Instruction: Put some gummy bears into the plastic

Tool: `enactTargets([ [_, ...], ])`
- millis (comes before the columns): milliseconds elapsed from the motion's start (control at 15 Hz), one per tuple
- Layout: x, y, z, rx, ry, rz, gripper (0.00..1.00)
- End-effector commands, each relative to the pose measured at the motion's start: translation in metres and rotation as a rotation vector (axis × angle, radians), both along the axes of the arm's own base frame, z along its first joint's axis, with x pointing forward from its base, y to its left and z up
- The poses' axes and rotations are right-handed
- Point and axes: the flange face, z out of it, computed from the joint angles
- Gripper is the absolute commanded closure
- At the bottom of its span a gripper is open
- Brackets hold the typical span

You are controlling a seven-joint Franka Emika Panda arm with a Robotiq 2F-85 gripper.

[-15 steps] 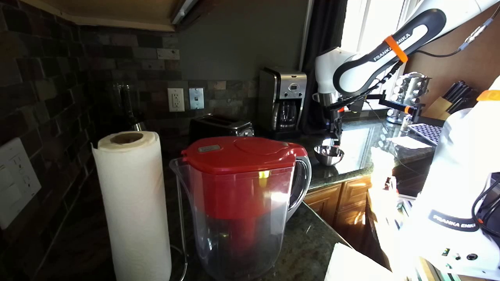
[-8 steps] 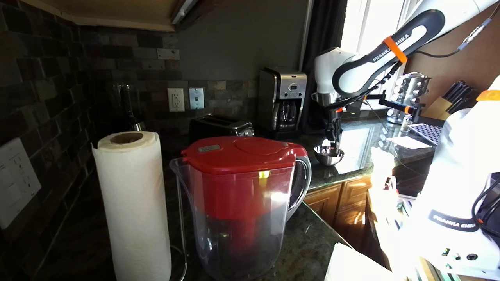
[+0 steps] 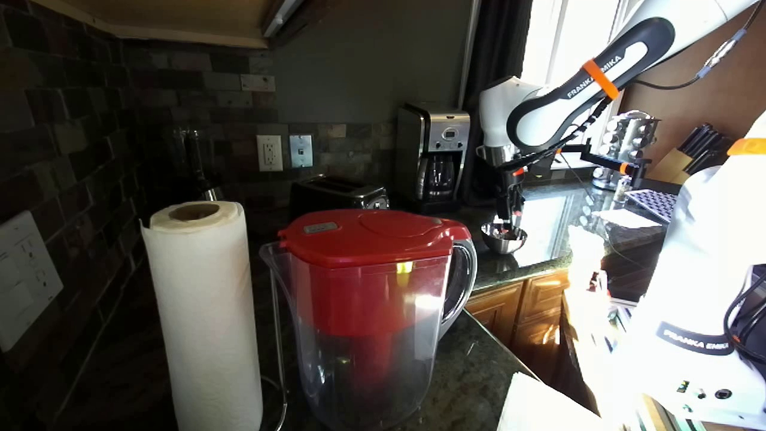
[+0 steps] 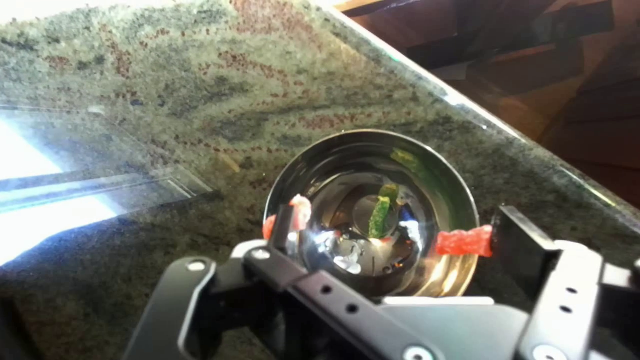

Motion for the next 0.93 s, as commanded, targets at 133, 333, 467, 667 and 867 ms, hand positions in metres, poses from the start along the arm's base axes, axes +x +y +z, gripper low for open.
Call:
enactTargets([
  [133, 0.007, -0.01, -0.017, 0.012, 0.007, -0.008, 0.0],
  [333, 0.011, -0.014, -0.023, 0.017, -0.006, -0.004, 0.0],
  [467, 0.014, -0.015, -0.028, 0.023, -0.006, -0.003, 0.0],
  [667, 0.017, -0.014, -0.032, 0.043, -0.012, 0.007, 0.0],
  [867, 0.02, -0.013, -0.035, 0.065, -0.025, 0.024, 0.0],
])
